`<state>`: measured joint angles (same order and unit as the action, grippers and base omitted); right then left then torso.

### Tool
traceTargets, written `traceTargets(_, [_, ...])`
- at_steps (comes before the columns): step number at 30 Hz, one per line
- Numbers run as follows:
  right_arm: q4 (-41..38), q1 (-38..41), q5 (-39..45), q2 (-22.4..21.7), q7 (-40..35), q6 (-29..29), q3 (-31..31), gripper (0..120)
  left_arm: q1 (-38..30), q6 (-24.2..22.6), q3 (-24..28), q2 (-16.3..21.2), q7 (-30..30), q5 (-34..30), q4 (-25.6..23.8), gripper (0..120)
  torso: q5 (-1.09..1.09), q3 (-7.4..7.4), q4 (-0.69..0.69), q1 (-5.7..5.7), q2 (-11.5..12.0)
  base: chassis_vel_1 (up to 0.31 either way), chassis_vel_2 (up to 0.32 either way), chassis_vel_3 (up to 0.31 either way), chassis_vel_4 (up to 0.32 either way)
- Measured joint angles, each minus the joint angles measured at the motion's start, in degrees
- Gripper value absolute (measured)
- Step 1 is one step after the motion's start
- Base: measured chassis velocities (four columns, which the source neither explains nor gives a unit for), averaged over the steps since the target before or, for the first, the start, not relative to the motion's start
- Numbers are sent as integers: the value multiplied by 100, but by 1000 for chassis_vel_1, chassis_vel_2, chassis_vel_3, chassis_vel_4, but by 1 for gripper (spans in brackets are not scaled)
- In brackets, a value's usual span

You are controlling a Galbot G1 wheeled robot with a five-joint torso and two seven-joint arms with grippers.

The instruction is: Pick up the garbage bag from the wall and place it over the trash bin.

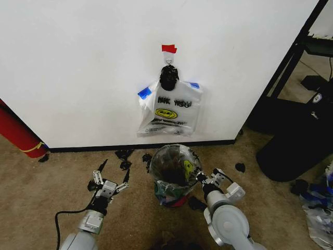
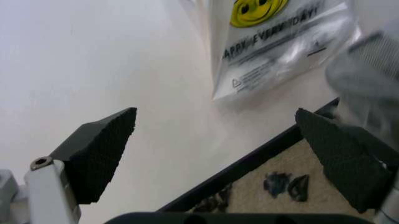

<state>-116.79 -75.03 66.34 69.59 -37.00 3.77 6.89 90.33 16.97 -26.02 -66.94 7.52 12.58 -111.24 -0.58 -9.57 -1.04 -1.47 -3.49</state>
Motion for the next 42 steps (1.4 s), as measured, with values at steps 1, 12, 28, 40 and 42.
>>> traceTargets(1, [0,0,0,0,0,0,0,1,0,0,0,0,0,0,0,100,0,0,0,0,0,0,0,0,0])
traceTargets(12, [427,-170,-507,-240,961,258,-58,1,74,1,125,-11,-19,-2,-63,100,-2,1,-2,1,-1,0,0,0,0])
traceTargets(28, [245,-313,-526,-382,1079,462,-16,1,70,11,193,14,-27,-1,-33,100,1,-1,1,0,2,0,0,0,0])
traceTargets(40, [27,-527,-830,-538,1237,413,70,21,92,17,179,73,-25,-1,-85,100,0,-1,0,0,2,0,0,0,0])
traceTargets(42, [-31,-562,-840,-568,1235,403,84,31,93,23,177,74,-23,-1,-85,100,0,-1,0,0,2,0,0,0,0])
